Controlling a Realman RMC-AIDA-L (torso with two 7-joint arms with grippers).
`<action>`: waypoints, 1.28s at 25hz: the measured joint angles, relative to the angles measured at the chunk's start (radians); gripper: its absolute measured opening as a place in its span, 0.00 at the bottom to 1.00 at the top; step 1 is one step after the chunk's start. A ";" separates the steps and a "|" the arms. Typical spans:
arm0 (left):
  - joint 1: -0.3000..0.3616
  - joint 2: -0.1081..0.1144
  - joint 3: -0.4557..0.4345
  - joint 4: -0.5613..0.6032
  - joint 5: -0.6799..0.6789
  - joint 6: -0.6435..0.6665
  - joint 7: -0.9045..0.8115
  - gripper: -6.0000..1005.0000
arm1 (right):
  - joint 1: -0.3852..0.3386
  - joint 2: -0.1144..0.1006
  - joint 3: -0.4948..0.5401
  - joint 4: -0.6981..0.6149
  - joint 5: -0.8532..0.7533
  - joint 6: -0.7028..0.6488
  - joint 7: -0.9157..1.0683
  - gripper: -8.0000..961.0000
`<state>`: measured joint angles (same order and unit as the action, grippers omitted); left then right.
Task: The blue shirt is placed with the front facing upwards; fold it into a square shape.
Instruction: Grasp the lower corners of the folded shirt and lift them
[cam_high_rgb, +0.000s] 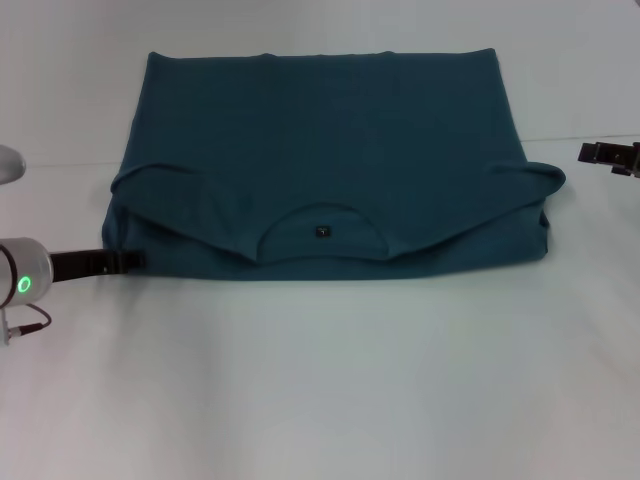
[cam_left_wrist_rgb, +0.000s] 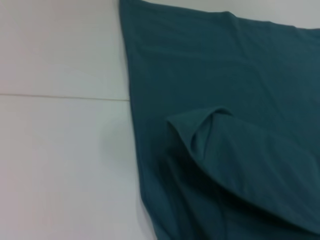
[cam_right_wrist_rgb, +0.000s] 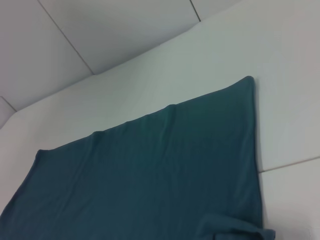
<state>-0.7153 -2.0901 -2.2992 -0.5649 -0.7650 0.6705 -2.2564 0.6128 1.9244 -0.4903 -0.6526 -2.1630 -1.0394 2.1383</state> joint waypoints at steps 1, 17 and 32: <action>-0.003 0.002 -0.001 0.006 0.000 0.002 0.002 0.67 | 0.000 0.000 0.000 0.000 0.000 0.000 0.000 0.73; -0.009 0.012 0.001 -0.015 -0.004 0.051 0.007 0.09 | 0.003 -0.062 -0.014 -0.057 -0.150 -0.156 0.219 0.73; 0.002 0.007 -0.008 -0.053 -0.009 0.100 0.030 0.03 | 0.109 -0.118 -0.112 -0.006 -0.348 -0.217 0.428 0.76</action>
<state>-0.7133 -2.0831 -2.3075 -0.6181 -0.7735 0.7701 -2.2263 0.7217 1.8067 -0.6021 -0.6585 -2.5114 -1.2564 2.5659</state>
